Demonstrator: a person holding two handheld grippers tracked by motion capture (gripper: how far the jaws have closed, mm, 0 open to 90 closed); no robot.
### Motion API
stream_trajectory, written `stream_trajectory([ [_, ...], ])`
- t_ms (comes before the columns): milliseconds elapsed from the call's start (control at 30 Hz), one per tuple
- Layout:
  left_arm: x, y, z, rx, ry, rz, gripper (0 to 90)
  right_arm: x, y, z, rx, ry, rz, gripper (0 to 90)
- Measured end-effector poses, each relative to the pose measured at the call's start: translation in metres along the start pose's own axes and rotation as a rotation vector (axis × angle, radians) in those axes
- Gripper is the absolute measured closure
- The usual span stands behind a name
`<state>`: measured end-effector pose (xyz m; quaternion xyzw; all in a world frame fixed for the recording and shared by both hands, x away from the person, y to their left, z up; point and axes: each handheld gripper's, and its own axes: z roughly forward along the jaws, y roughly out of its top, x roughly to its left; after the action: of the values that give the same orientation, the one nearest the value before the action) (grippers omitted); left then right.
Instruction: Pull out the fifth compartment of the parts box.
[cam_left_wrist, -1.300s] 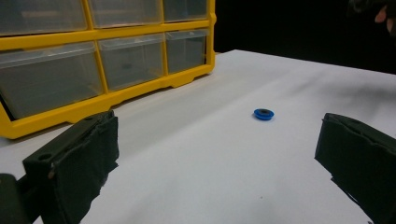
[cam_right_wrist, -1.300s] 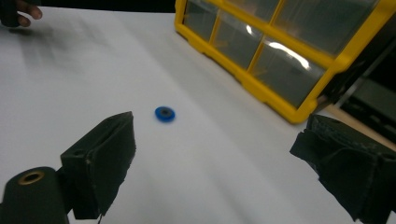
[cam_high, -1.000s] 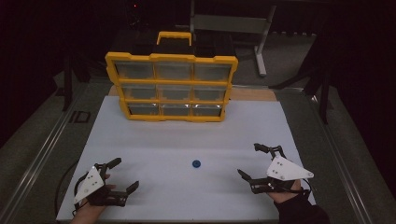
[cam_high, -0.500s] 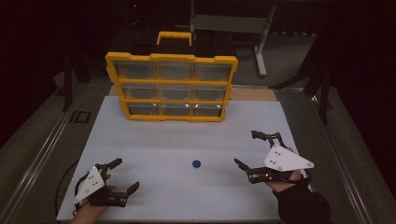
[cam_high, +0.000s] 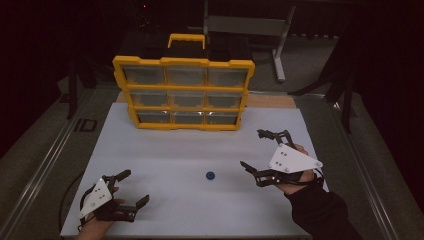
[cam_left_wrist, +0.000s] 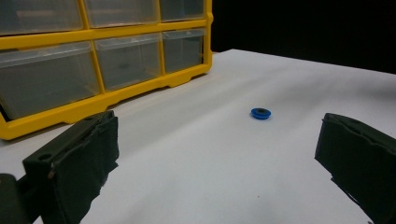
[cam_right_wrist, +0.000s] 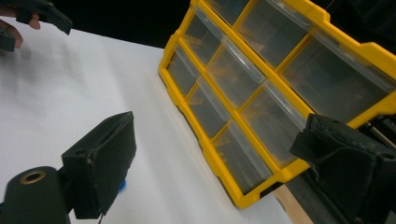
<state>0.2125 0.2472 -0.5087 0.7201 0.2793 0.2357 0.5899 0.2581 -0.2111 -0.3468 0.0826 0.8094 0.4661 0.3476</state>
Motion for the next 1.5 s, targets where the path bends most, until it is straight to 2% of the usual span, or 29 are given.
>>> stream_trajectory([
  [400, 0.000, 0.000, 0.000, 0.001, -0.002, 0.002, 0.0, -0.010, 0.016, 0.022, -0.005, 0.019, -0.023, 9.8],
  [767, 0.000, 0.000, 0.000, 0.001, -0.002, 0.002, 0.0, -0.023, 0.034, 0.039, 0.011, 0.008, -0.085, 9.8],
  [1167, 0.000, 0.000, 0.000, 0.004, -0.004, 0.007, 0.0, -0.027, 0.057, 0.057, 0.013, 0.023, -0.141, 9.9],
  [1500, 0.000, 0.000, 0.000, 0.003, -0.009, 0.007, 0.0, -0.032, 0.068, 0.070, 0.017, 0.038, -0.168, 10.0],
])
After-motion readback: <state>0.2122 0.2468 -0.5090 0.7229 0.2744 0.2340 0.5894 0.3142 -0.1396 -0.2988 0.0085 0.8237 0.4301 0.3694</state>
